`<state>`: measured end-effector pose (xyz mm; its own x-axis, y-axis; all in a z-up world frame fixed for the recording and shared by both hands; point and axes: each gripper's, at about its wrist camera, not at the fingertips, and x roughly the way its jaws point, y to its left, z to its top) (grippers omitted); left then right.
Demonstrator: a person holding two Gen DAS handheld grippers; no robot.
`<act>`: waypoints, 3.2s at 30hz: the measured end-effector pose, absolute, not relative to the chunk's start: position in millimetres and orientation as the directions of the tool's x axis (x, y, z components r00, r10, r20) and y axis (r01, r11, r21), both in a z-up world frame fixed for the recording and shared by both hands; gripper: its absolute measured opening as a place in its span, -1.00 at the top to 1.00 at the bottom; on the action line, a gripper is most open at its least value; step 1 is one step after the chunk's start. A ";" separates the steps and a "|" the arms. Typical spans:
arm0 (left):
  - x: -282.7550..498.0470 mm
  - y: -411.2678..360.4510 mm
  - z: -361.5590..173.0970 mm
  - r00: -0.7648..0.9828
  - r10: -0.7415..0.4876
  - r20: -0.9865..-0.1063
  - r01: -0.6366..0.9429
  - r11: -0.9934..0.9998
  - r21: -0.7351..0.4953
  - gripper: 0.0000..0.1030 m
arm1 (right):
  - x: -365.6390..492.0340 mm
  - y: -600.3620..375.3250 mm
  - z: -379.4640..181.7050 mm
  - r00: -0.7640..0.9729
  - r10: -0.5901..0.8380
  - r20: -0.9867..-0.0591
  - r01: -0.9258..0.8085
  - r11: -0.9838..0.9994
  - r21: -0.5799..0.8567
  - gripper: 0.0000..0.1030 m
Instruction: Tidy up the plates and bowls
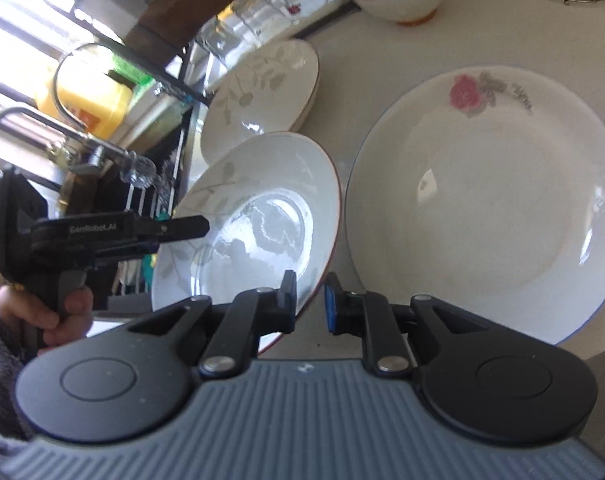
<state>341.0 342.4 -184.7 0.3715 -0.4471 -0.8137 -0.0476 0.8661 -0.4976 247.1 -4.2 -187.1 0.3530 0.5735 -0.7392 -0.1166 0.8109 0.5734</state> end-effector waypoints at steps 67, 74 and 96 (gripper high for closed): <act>364.4 182.9 -190.7 0.324 -0.310 -0.894 -0.152 0.916 -0.372 0.14 | 261.0 -132.7 -217.5 0.563 0.343 -0.752 -0.043 0.921 0.388 0.65; 351.4 175.3 -168.8 0.382 -0.264 -0.886 -0.113 0.938 -0.328 0.14 | 255.0 -140.4 -189.8 0.644 0.312 -0.698 -0.058 0.930 0.362 0.65; 288.4 143.5 -88.0 0.590 -0.166 -0.790 -0.059 0.967 -0.248 0.14 | 207.7 -151.5 -94.3 0.758 0.380 -0.530 -0.235 0.917 0.321 0.65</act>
